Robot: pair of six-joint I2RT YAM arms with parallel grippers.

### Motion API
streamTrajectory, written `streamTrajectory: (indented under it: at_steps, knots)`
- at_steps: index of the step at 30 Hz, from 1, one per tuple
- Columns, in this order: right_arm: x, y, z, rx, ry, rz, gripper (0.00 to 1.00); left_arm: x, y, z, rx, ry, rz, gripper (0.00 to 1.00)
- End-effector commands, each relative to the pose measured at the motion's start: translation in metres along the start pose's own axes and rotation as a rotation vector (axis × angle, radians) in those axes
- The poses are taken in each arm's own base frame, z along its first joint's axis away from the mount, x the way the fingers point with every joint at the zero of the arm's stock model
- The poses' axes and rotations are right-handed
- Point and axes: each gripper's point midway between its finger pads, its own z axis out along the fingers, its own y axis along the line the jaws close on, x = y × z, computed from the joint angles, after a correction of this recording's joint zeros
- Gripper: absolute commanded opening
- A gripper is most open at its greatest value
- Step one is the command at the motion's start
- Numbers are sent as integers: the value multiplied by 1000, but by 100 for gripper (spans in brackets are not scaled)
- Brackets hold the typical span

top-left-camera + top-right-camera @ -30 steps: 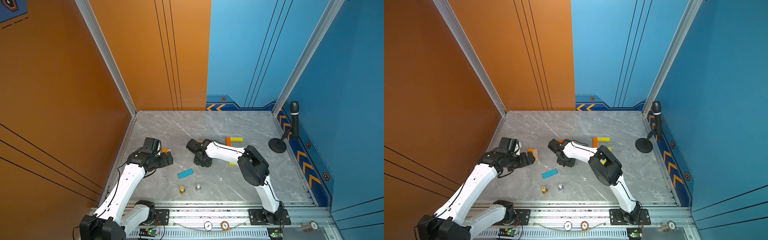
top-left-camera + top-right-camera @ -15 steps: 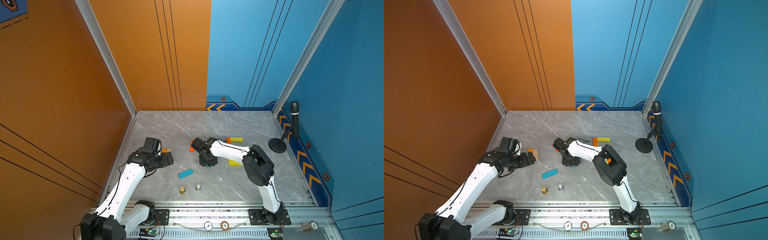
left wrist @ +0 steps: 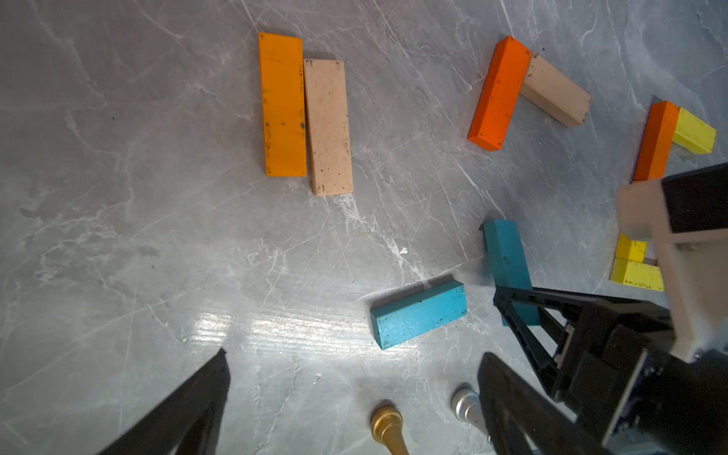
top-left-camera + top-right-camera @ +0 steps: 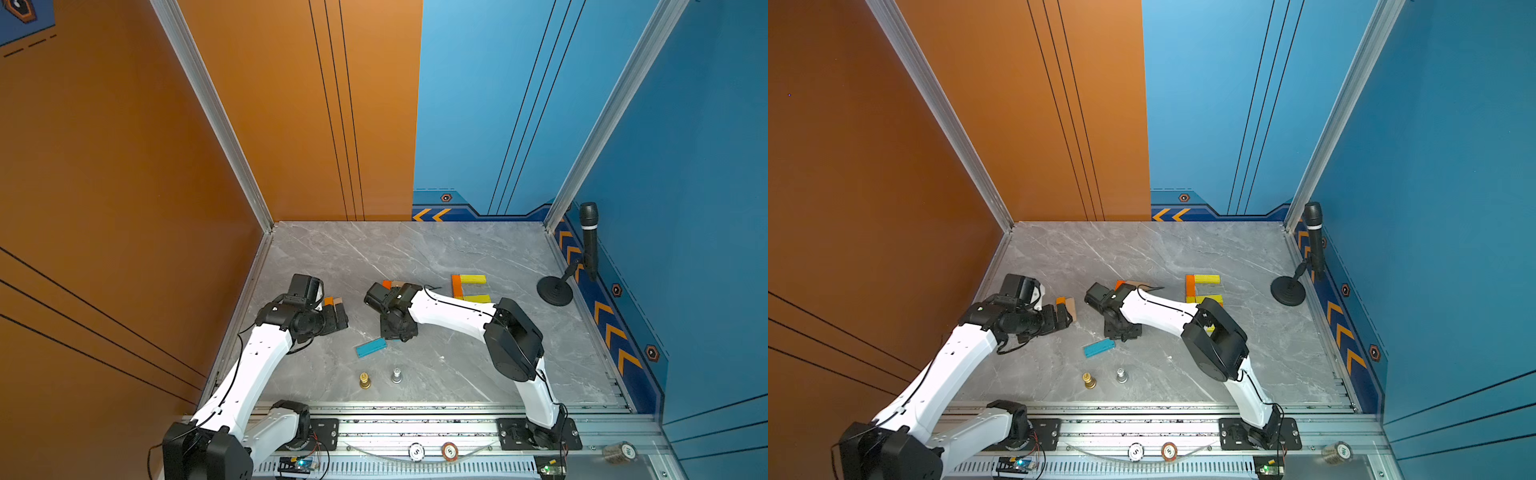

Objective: Assemble the number 6 with building blocks
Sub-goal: Pick up the building block from the center of the board, then place the building block at the center of the board.

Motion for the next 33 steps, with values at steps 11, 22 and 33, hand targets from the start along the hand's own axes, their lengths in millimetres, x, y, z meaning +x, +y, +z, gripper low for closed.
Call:
streamTrajectory:
  at_steps: [11,22,33]
  knots:
    - [-11,35,20,-47,8,112,36,-2,1,-2,13,-12,-6,98]
    - [-19,38,32,-56,26,177,36,-4,4,-3,12,-14,-22,98]
    - [-27,46,40,-79,32,224,37,-5,6,-3,9,-19,-30,98]
